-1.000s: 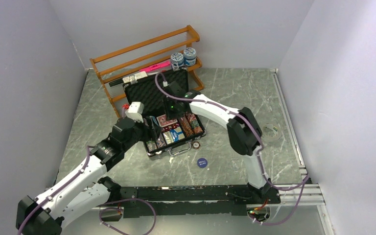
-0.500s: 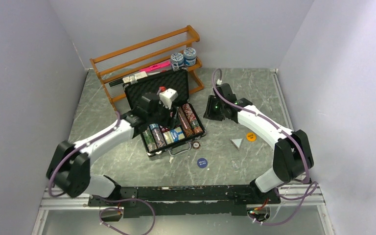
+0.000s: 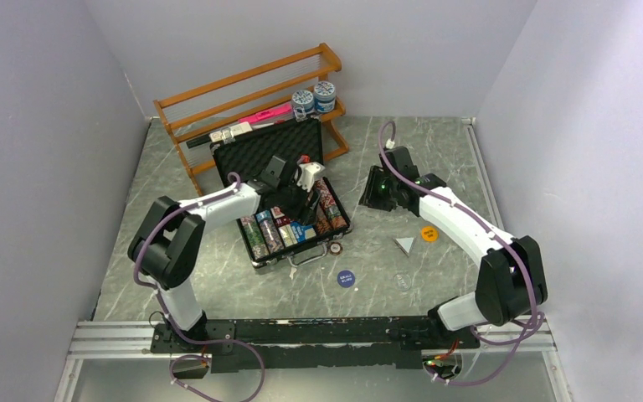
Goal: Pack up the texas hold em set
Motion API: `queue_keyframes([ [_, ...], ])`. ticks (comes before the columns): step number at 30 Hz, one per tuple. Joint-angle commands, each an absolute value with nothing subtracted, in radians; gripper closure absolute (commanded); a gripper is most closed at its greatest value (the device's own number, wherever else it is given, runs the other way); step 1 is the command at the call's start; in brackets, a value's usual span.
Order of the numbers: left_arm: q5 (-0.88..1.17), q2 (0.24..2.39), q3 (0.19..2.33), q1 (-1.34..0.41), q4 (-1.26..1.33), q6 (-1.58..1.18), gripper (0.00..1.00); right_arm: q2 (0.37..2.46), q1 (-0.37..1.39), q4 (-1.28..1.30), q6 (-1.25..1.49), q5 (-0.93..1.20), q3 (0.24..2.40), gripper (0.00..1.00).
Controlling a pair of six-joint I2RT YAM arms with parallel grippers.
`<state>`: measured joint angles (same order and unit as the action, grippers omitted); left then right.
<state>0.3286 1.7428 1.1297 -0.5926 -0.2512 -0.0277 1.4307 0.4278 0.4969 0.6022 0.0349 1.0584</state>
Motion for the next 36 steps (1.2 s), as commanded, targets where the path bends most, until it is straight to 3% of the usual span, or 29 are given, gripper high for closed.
queue_keyframes([
  [1,0.313,1.765,1.182,-0.597,-0.284,0.035,0.31,1.403,0.416,0.5,0.595,0.037,1.045,0.66],
  [10,0.243,1.785,1.173,-0.597,-0.309,0.058,0.26,1.433,0.411,0.493,0.604,0.043,1.055,0.67],
  [16,0.325,1.839,1.211,-0.597,-0.356,0.091,0.42,1.453,0.41,0.493,0.603,0.04,1.067,0.68],
  [20,0.332,1.868,1.232,-0.596,-0.408,0.117,0.45,1.446,0.408,0.491,0.608,0.027,1.067,0.68],
  [30,0.246,1.896,1.292,-0.597,-0.452,0.116,0.4,1.45,0.405,0.498,0.597,0.029,1.073,0.69],
  [36,0.17,1.802,1.257,-0.597,-0.398,0.103,0.25,1.449,0.405,0.492,0.598,0.036,1.073,0.69],
])
